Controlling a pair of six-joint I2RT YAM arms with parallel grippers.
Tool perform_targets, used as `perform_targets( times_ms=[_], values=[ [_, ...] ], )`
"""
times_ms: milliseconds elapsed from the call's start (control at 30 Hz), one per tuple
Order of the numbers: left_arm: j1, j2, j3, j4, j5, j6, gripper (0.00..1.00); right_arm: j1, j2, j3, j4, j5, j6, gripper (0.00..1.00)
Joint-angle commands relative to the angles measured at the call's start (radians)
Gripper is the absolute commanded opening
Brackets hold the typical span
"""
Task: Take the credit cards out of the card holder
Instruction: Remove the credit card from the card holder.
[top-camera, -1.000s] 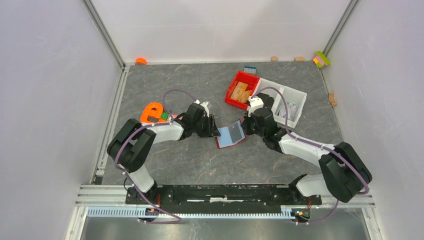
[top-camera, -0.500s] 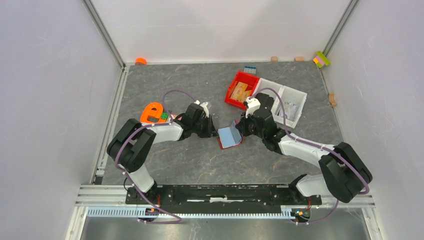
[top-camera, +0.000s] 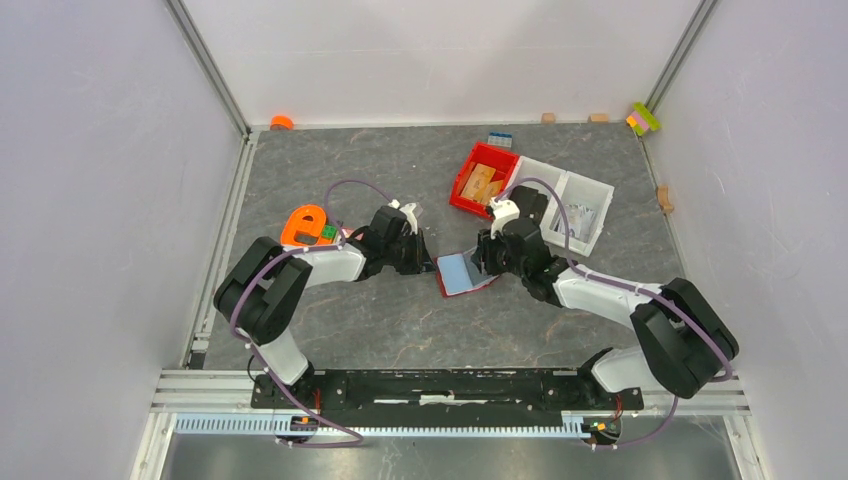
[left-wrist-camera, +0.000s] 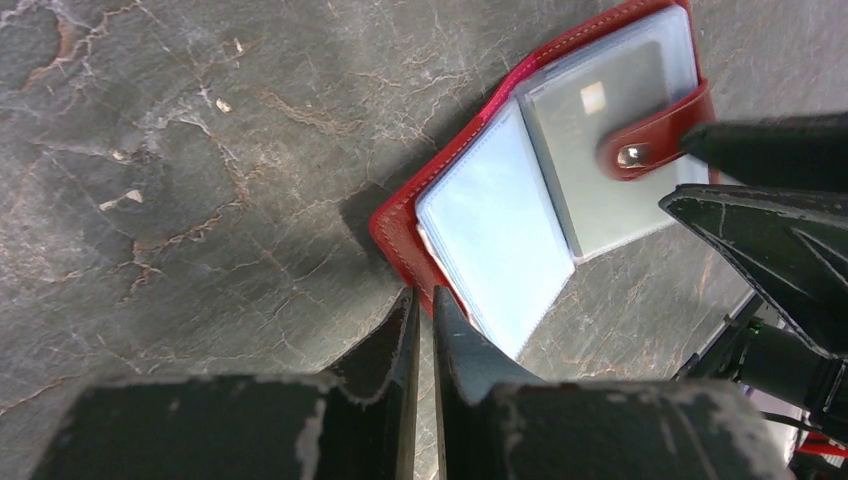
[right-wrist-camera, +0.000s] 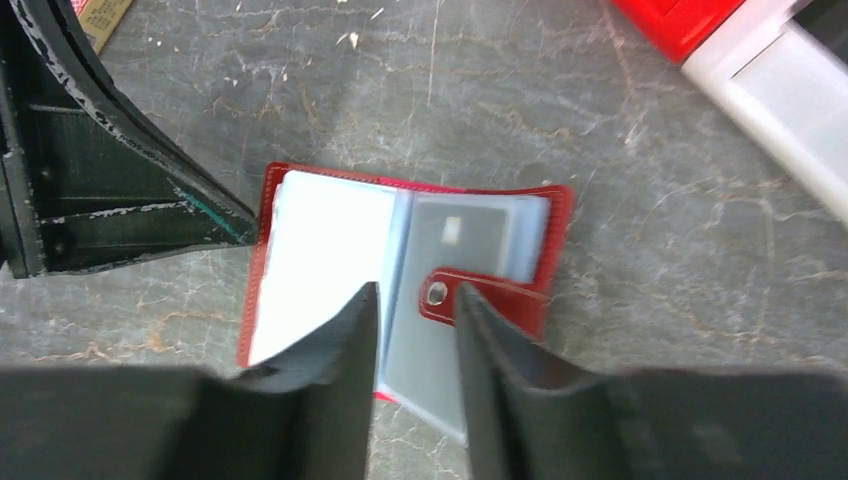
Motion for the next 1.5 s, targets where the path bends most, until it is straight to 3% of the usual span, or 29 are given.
perform_targets(
  times_ms=[0, 200, 300, 333, 433, 533, 667, 867, 1033, 1167, 1333, 1467],
  values=[
    [0.001, 0.012, 0.021, 0.046, 0.033, -0.011, 0.15, 0.006, 0.008, 0.012, -0.01, -0.051, 0.018, 0.29],
    [0.002, 0.011, 0.023, 0.042, 0.032, -0.01, 0.15, 0.006, -0.015, 0.01, -0.025, -0.012, 0.011, 0.09],
    [0.001, 0.001, 0.026, 0.024, 0.017, -0.002, 0.17, 0.006, -0.028, 0.02, -0.049, 0.032, -0.008, 0.07],
    [0.001, -0.004, 0.027, 0.011, 0.008, 0.001, 0.19, 0.006, -0.038, 0.024, -0.065, 0.06, -0.016, 0.11],
    [0.001, -0.024, 0.026, -0.012, -0.017, 0.005, 0.25, 0.005, -0.071, 0.028, -0.105, 0.181, -0.043, 0.58],
    [0.002, -0.031, 0.024, -0.017, -0.017, 0.003, 0.26, 0.006, -0.083, 0.046, -0.16, 0.343, -0.051, 0.73],
    [0.002, -0.039, 0.027, -0.035, -0.022, 0.005, 0.27, 0.002, -0.059, 0.068, -0.201, 0.467, -0.053, 0.82],
    [-0.001, -0.088, 0.018, -0.071, -0.072, 0.021, 0.28, -0.07, 0.022, 0.085, -0.204, 0.368, -0.033, 0.83],
    [-0.002, -0.078, 0.024, -0.083, -0.06, 0.017, 0.35, -0.153, 0.059, 0.044, -0.124, 0.13, -0.013, 0.75],
    [-0.001, -0.043, 0.043, -0.096, -0.034, 0.011, 0.38, -0.168, 0.098, 0.047, -0.096, 0.081, -0.008, 0.64],
    [-0.002, -0.037, 0.047, -0.097, -0.027, 0.012, 0.39, -0.171, 0.171, 0.085, -0.105, 0.017, -0.005, 0.35],
    [-0.001, -0.025, 0.051, -0.089, -0.005, 0.009, 0.41, -0.17, 0.105, 0.045, -0.079, -0.058, 0.006, 0.1]
  ],
)
